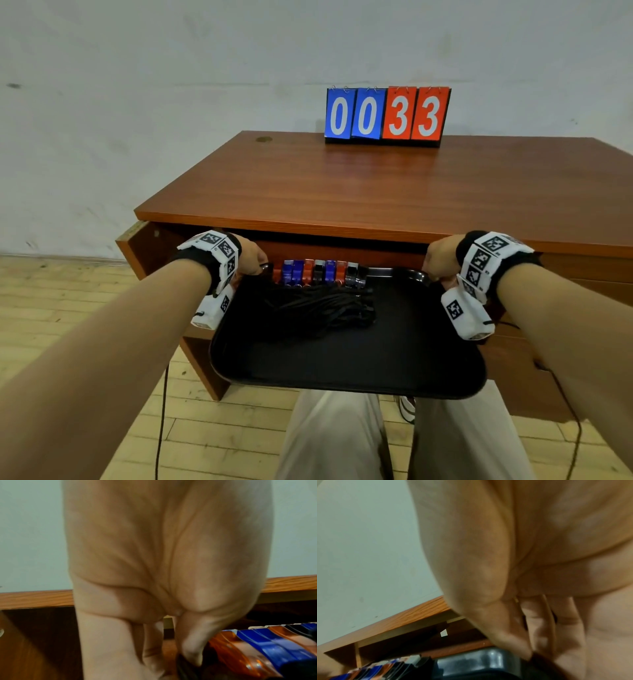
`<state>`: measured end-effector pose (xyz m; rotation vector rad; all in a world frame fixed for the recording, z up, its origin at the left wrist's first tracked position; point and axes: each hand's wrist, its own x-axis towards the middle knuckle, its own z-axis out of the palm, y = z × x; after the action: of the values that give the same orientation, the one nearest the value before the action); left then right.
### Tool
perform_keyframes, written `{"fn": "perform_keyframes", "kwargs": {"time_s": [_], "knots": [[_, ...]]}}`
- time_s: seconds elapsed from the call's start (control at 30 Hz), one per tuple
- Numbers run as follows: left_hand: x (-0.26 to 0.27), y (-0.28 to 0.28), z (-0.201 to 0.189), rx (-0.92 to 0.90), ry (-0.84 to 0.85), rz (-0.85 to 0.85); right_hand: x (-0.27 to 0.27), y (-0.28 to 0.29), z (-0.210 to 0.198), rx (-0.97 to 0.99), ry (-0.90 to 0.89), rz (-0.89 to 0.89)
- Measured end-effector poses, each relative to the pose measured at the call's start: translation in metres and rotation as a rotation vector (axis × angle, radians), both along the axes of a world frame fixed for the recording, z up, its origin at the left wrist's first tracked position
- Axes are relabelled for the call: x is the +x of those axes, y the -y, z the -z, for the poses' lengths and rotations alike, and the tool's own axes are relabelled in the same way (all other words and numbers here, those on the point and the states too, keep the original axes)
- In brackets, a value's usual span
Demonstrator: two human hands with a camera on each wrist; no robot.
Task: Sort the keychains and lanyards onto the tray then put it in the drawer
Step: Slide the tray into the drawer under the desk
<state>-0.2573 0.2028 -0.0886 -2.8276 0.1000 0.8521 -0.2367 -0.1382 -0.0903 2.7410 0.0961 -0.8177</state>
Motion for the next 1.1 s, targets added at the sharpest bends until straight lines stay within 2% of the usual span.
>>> {"fn": "perform_keyframes", "kwargs": {"time_s": [0.33,0.53,0.67,0.93,1.1], "knots": [[0.024,0.003,0.013,-0.028,0.123,-0.045,0.008,-0.001,0.01,0.253,0.047,0.071],[0.042,0.005,0.026,-0.113,0.135,-0.226,0.021,0.003,0.027,0.251,0.041,0.076],[0.048,0.004,0.025,-0.136,0.139,-0.255,0.025,0.004,0.026,0.287,0.003,0.09],[0.049,-0.005,0.024,-0.328,0.072,-0.366,0.015,-0.002,0.01,0.268,-0.06,0.065],[0.04,-0.009,0.017,-0.312,-0.01,-0.438,-0.005,-0.013,-0.003,0.08,-0.074,-0.014]]}}
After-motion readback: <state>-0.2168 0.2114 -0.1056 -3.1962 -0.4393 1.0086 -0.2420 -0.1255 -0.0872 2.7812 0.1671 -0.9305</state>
